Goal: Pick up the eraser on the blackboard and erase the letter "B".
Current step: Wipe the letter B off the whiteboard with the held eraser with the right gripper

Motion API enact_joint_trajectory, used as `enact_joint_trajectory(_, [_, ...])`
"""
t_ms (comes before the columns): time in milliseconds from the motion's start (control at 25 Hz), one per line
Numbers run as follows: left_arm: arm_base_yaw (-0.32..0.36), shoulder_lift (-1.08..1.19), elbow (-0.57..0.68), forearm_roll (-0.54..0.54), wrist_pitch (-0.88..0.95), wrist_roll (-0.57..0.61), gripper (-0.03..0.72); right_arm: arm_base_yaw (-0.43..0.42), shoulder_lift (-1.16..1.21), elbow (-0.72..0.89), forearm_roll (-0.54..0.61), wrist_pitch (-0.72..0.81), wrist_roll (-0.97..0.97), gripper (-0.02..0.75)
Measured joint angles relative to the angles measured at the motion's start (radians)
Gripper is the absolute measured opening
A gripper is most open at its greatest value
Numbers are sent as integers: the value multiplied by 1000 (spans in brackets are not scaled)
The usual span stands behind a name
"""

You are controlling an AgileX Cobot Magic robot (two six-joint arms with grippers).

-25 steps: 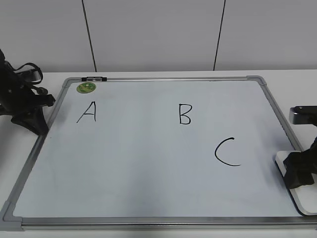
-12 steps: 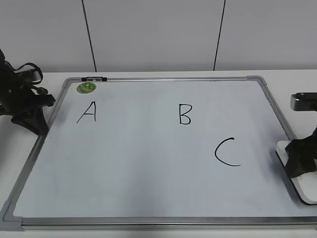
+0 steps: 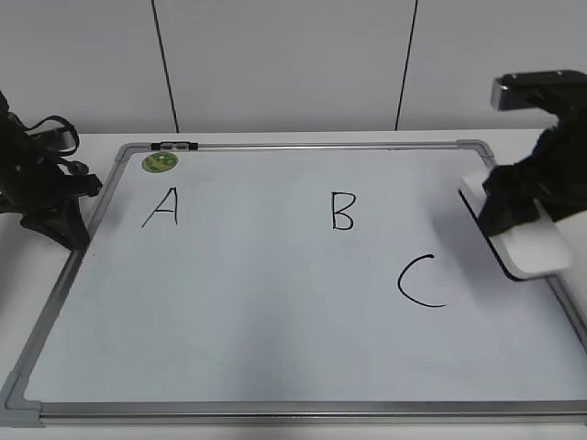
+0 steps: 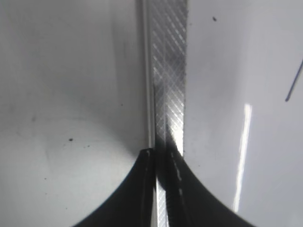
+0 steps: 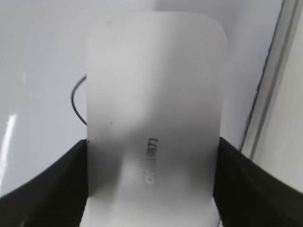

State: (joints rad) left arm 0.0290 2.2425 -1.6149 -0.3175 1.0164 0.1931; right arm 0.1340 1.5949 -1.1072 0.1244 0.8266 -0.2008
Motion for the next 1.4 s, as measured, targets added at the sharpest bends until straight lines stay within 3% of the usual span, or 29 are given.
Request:
enact_joint_trajectory(320, [0,0,0,0,1,0,35,97,188,-317,3,70,0,539])
enact_joint_trajectory(720, [0,0,-1,0,2,0,35,120,538,-645,4,78,-19,539])
enact_joint_trajectory(1040, [0,0,-1,-4,2,0,36,129,707,-784,4,80,-24,539])
enact_joint_trajectory(1400, [0,0,-1,-6,2,0,36,136,742,-809,3,68,-26,539])
